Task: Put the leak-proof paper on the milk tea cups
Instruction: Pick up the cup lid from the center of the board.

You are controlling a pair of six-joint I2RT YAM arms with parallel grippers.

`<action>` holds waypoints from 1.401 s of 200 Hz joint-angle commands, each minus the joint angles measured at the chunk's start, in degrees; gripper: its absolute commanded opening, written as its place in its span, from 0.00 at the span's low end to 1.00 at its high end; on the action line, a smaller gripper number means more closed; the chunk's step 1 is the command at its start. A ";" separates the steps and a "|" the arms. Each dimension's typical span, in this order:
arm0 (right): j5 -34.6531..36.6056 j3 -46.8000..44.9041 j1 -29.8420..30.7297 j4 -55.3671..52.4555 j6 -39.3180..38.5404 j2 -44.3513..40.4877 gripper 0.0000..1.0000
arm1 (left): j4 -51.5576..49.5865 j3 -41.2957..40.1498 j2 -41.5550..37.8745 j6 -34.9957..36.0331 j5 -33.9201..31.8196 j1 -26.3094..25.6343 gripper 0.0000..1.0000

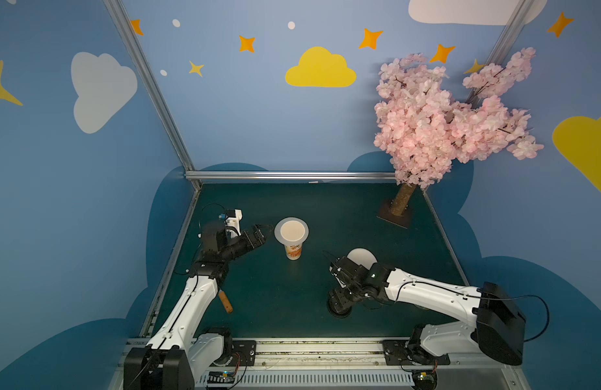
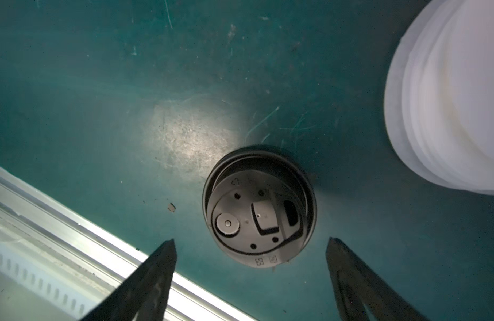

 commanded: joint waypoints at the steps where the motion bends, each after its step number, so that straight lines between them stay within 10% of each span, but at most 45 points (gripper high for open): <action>1: -1.39 -0.46 0.38 1.29 -2.51 2.29 0.87 | -0.85 -0.19 -0.02 1.26 -0.48 0.11 1.00; 229: 8.73 5.09 3.47 -6.46 -2.74 9.50 0.73 | 0.88 -1.81 -1.17 -3.64 -1.74 1.47 0.90; 280: 13.84 20.57 2.38 -17.43 -5.84 5.35 0.69 | 7.93 -3.95 -0.47 -6.85 0.78 1.70 0.90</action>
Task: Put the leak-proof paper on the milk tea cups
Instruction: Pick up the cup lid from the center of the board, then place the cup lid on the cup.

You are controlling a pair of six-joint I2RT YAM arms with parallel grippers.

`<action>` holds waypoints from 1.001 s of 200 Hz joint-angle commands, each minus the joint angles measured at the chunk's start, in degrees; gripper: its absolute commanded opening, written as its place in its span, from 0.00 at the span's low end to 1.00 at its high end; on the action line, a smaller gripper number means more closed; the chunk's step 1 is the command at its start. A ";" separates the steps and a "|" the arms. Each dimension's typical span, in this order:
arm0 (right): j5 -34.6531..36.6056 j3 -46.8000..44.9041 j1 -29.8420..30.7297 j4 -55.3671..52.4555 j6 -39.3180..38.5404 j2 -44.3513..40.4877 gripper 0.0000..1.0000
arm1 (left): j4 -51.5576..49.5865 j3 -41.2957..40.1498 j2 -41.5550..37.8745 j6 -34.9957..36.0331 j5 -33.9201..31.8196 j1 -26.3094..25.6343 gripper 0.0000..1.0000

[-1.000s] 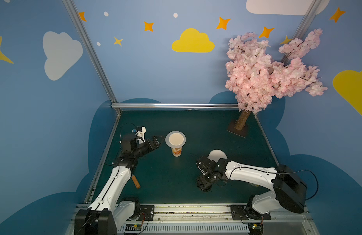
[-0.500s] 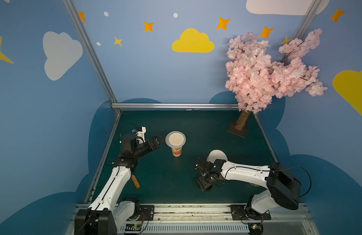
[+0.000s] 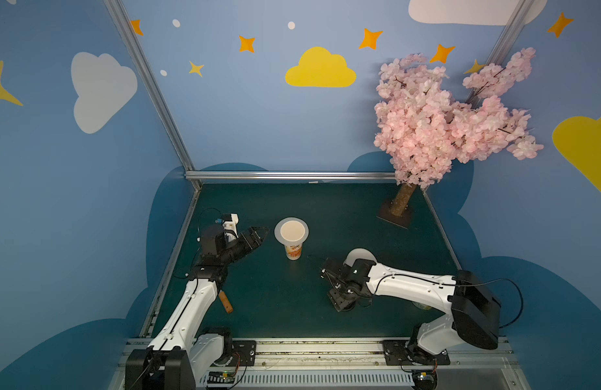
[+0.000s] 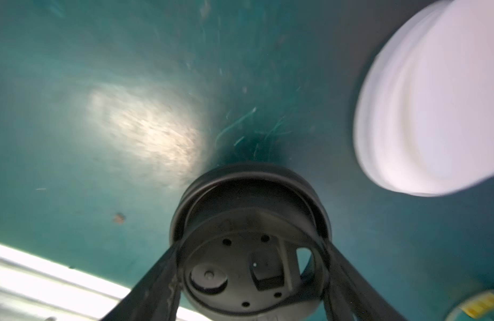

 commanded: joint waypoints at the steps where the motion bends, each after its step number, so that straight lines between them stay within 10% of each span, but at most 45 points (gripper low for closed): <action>1: 4.04 10.09 -0.75 -6.97 -2.20 -2.94 0.69 | 5.76 -0.75 0.34 -2.34 2.06 0.36 0.90; 135: 4.36 64.16 -3.31 -10.69 -16.23 26.14 0.69 | 17.63 0.92 12.11 -7.81 11.59 0.73 0.59; 200: -0.31 70.43 -6.02 -13.31 -16.89 32.36 0.69 | 17.99 2.67 15.49 -7.33 14.72 0.33 0.56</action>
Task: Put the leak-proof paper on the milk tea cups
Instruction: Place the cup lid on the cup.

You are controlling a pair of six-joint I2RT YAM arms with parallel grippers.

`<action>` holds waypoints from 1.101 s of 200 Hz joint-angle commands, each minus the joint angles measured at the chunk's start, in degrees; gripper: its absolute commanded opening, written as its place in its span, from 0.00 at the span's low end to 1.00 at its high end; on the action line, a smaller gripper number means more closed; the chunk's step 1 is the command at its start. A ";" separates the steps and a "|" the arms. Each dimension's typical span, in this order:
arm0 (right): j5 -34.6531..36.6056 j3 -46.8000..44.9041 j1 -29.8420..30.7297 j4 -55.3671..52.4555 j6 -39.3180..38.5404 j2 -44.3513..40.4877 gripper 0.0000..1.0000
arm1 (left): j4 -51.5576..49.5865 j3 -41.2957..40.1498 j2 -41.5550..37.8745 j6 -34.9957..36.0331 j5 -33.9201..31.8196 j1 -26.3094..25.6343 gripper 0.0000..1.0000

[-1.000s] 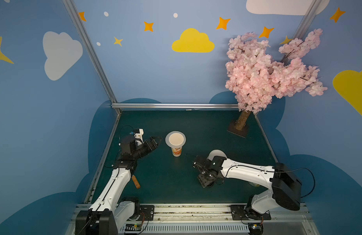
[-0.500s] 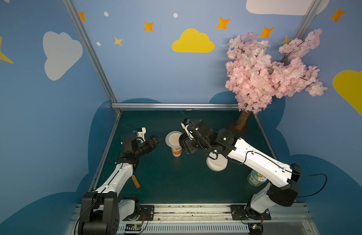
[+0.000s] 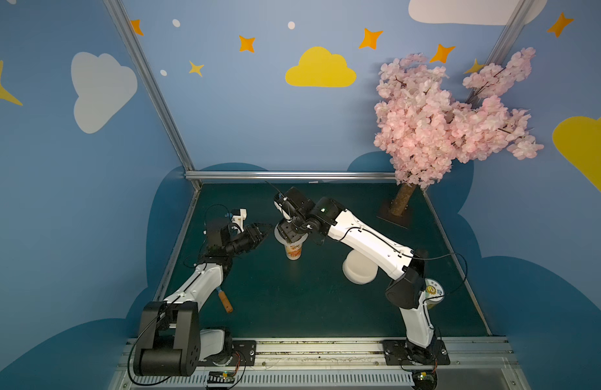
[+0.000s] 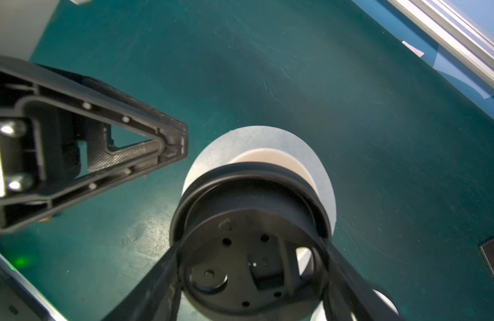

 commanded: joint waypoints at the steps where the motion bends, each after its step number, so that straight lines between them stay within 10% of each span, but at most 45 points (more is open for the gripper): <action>1: -2.74 2.60 -1.18 -2.77 -0.61 0.35 0.69 | 1.20 1.29 0.50 0.34 1.95 -0.17 0.56; 220: -9.29 19.11 -4.83 -14.38 1.10 12.25 0.71 | 1.94 4.00 5.60 1.44 4.50 -1.87 0.54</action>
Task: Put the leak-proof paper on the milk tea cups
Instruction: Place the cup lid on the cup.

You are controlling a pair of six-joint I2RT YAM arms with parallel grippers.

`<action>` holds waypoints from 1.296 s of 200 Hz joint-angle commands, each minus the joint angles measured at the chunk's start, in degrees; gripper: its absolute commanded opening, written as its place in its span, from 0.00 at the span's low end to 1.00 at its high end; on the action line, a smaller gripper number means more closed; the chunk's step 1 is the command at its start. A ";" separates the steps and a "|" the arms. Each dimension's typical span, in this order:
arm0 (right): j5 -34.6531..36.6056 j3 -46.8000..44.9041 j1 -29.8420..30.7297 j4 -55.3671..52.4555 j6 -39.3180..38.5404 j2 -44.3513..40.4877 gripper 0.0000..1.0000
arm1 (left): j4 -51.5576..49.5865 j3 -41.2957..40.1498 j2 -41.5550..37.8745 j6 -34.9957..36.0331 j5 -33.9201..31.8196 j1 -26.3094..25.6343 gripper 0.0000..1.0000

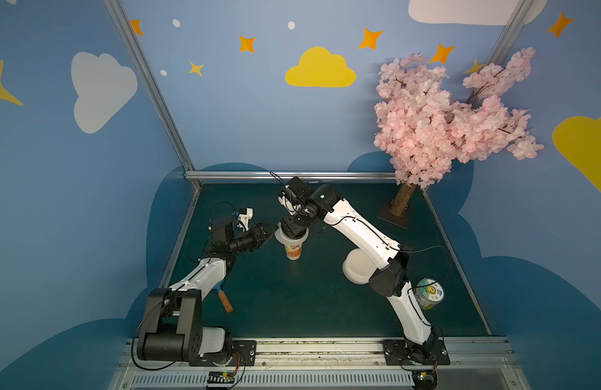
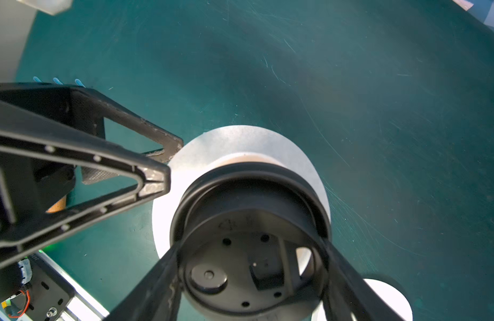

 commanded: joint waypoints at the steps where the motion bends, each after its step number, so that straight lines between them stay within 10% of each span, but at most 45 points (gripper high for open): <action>1: -1.22 1.48 -0.28 -1.67 0.44 1.37 0.71 | 1.44 1.67 0.77 0.59 0.96 -0.33 0.54; 259: -2.83 3.19 -0.19 -1.47 -1.03 6.36 0.75 | 4.24 1.95 6.33 -0.33 1.70 -0.48 0.45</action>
